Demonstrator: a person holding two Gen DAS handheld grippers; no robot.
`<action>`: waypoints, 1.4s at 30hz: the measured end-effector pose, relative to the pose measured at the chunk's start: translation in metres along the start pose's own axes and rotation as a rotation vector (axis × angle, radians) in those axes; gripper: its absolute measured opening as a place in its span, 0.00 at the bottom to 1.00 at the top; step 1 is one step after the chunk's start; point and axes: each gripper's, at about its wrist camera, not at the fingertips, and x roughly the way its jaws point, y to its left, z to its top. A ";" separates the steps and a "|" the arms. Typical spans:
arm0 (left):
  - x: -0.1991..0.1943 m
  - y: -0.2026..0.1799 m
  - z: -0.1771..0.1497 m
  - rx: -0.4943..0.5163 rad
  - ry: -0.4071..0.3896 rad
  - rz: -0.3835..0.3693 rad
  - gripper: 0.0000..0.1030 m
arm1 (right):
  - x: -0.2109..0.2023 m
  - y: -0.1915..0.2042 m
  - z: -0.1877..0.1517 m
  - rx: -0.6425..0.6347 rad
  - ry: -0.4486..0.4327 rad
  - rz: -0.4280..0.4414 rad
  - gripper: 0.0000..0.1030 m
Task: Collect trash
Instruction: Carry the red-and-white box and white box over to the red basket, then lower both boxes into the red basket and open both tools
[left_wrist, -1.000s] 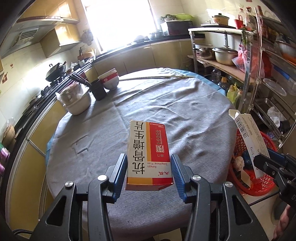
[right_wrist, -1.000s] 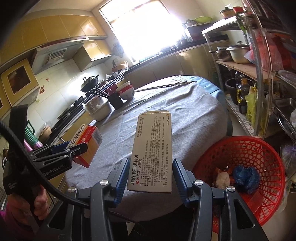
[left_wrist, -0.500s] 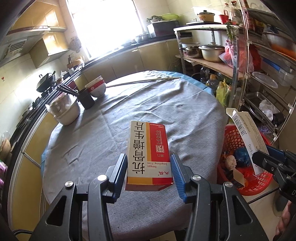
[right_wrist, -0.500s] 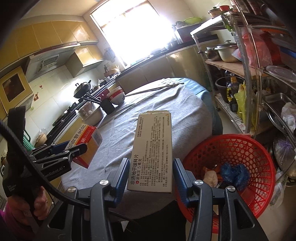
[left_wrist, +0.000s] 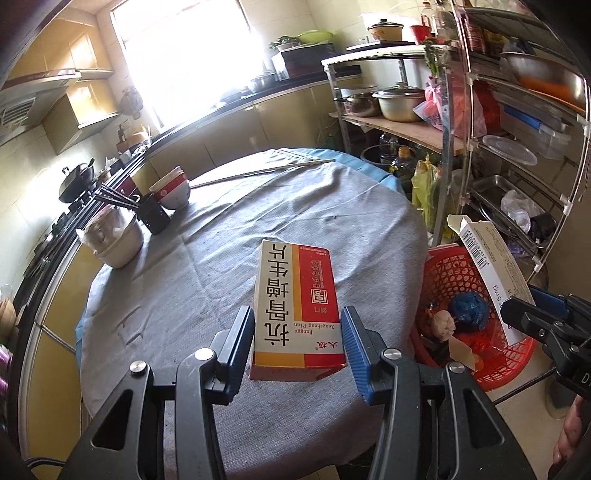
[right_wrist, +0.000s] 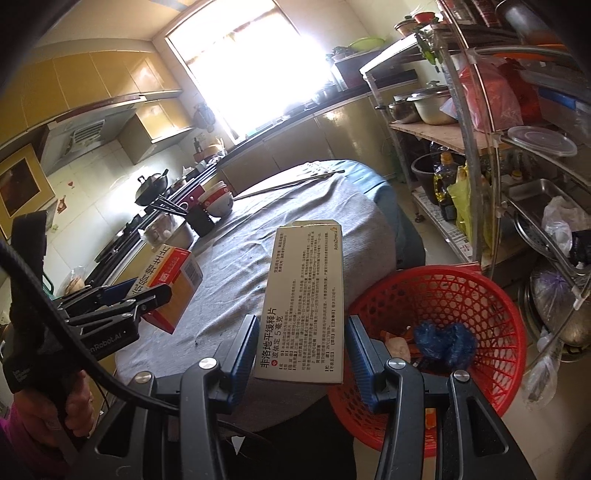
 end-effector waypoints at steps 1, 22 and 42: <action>0.000 -0.002 0.000 0.002 -0.001 -0.002 0.49 | -0.001 -0.002 0.000 0.004 -0.001 -0.002 0.49; 0.002 -0.053 0.009 0.118 -0.007 -0.051 0.49 | -0.028 -0.046 -0.009 0.092 -0.027 -0.067 0.49; 0.008 -0.105 0.020 0.219 -0.012 -0.084 0.49 | -0.048 -0.094 -0.012 0.201 -0.070 -0.093 0.49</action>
